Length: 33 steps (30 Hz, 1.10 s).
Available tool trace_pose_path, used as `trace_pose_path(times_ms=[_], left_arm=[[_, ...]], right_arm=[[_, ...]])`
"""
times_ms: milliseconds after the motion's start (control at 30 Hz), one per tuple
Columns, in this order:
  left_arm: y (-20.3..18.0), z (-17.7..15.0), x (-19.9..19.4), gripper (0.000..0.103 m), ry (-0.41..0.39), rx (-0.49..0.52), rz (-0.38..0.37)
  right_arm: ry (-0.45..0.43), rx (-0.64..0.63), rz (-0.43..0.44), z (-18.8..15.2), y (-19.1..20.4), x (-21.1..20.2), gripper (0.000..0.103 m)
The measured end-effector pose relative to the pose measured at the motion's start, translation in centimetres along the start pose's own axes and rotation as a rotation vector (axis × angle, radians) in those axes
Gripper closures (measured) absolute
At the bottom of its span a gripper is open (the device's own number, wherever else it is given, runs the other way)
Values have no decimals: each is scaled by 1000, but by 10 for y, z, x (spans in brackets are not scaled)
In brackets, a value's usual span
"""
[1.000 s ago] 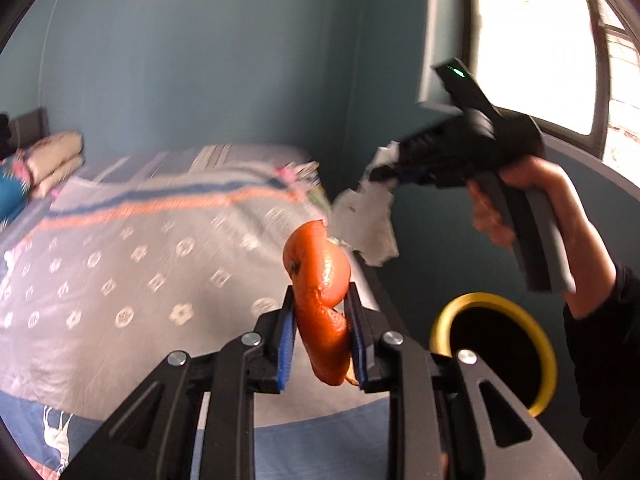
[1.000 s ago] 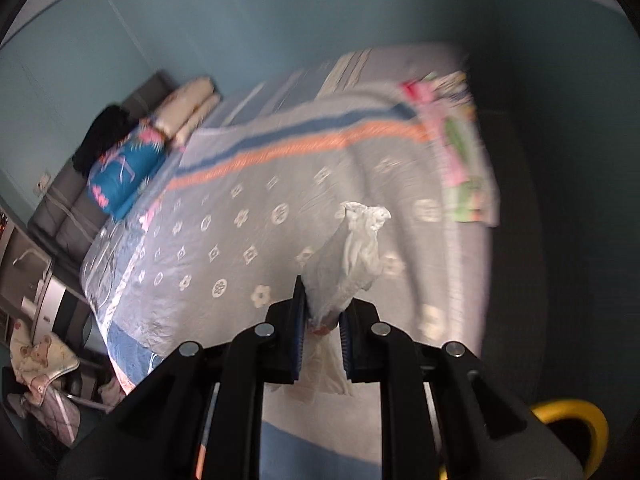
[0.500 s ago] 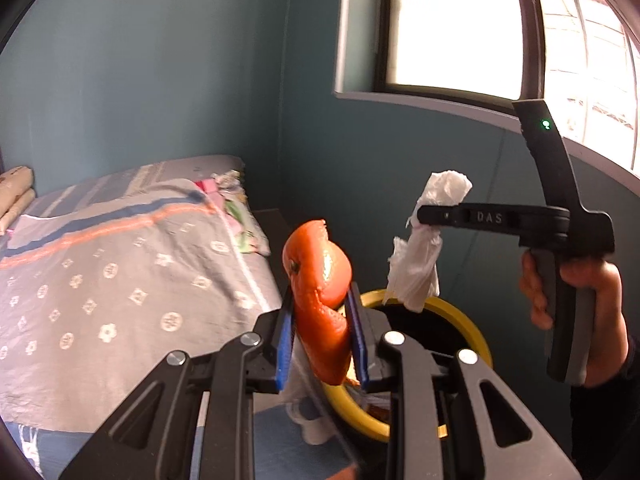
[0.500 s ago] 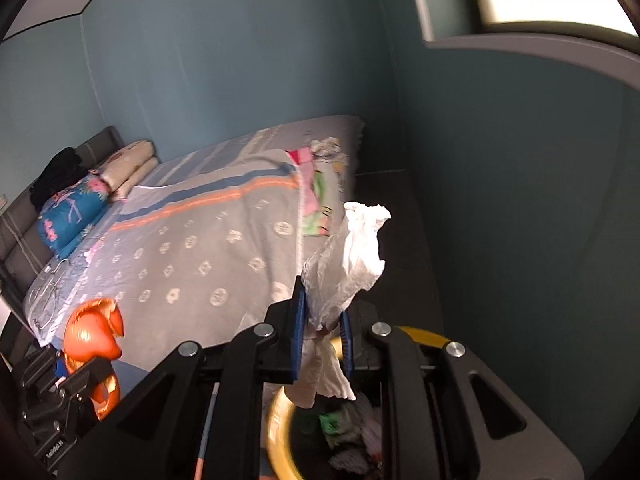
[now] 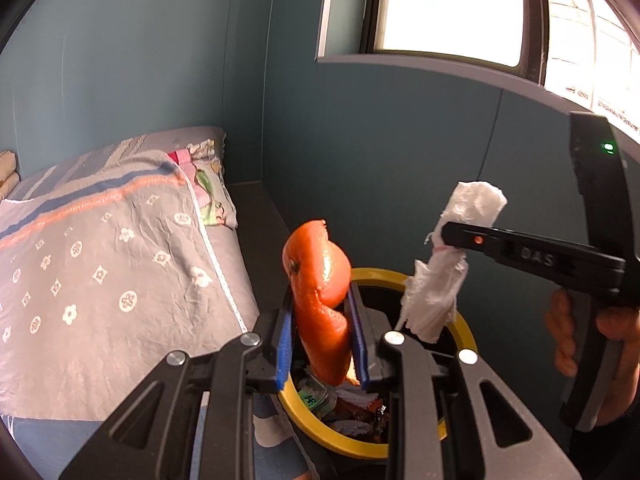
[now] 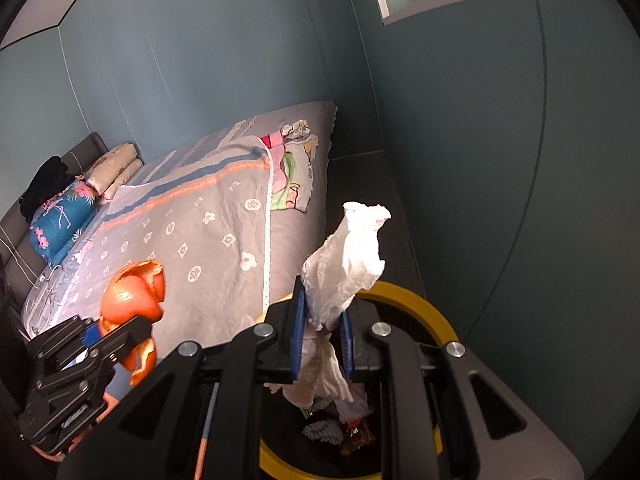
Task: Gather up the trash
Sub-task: 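Carry the orange peel and white tissue with both tools over the bin, then open both tools over the bin, dropping the peel and tissue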
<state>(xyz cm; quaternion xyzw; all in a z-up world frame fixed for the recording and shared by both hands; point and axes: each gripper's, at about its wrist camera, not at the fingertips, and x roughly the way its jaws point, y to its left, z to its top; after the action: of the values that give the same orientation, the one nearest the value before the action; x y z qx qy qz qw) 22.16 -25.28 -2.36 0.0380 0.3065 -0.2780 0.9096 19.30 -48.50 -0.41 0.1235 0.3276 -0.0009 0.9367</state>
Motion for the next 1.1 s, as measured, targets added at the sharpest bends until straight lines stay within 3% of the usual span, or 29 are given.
trace_pose_path(times_ms=[467,900,1000,1100], left_arm=[[2,-7,67,79,116,-53,-4],[11,-15,114,74,188,-114,-65],[14,-15,114,70,191,-128,-70],[21,-13,107,53,174,-144,-50]], right_arm=[[90,26,-10,-20,-4,36,88],[159,62,-24,-34,-18,63,87],[162,82,-22,-36,-21,62,79],[156,106,-29,-36,-23,58,66]])
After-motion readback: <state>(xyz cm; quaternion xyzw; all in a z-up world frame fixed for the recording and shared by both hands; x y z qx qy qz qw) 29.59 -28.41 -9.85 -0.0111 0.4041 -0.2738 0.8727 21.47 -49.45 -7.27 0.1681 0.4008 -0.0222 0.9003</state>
